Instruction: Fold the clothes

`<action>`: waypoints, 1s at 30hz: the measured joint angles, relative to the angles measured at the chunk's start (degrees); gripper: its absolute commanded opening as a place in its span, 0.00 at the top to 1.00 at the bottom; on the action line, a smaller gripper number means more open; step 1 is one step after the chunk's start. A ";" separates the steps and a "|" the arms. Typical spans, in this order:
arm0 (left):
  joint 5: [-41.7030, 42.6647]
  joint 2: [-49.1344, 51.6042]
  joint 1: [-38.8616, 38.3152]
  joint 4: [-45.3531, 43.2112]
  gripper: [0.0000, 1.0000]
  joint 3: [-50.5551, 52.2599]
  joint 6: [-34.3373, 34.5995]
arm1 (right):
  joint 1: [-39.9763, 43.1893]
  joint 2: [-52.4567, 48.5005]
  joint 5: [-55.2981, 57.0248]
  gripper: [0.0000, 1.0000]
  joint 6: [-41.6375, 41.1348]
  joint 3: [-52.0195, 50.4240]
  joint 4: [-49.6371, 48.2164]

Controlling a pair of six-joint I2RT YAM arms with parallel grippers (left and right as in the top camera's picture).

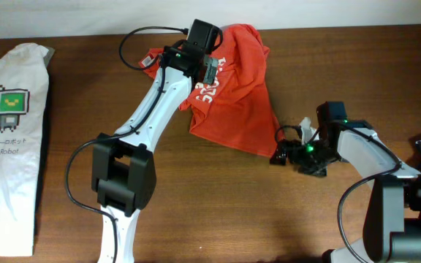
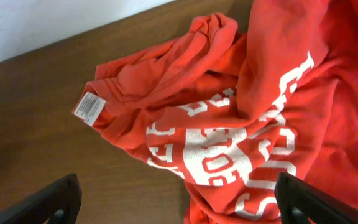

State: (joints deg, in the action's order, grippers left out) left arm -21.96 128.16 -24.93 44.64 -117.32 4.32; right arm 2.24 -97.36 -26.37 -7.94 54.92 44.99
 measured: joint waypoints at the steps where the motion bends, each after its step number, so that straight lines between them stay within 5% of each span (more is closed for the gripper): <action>1: 0.04 0.00 0.00 0.35 0.01 0.00 0.00 | 0.00 0.00 -0.09 0.24 -0.66 0.02 -3.10; 5: 0.07 0.00 0.00 1.88 0.01 0.00 0.02 | 0.00 -0.09 -0.13 0.17 -2.89 0.07 -7.63; 13: 0.07 -0.02 0.00 2.51 0.01 0.00 0.02 | 0.07 -3.28 -0.83 0.25 -4.31 -0.39 -7.13; 17: 0.07 -0.02 0.00 2.58 0.01 0.00 0.02 | 0.07 -5.05 -4.31 0.40 -4.48 0.13 -8.90; 19: 0.09 -0.02 0.00 2.64 0.01 0.00 0.02 | 0.02 -5.46 -5.25 0.70 -4.68 0.04 -10.40; 20: 0.07 -0.02 0.00 2.69 0.01 0.00 0.02 | -0.13 -6.25 -5.31 0.94 -4.39 -0.02 -11.54; 30: 2.27 -0.02 0.00 4.24 0.01 0.00 0.04 | 4.11 -7.28 -4.13 0.96 -4.92 0.46 -8.96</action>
State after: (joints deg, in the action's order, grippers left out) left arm -19.68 128.14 -24.93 48.88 -117.32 4.36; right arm 6.35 -104.64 -30.50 -12.86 55.37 36.03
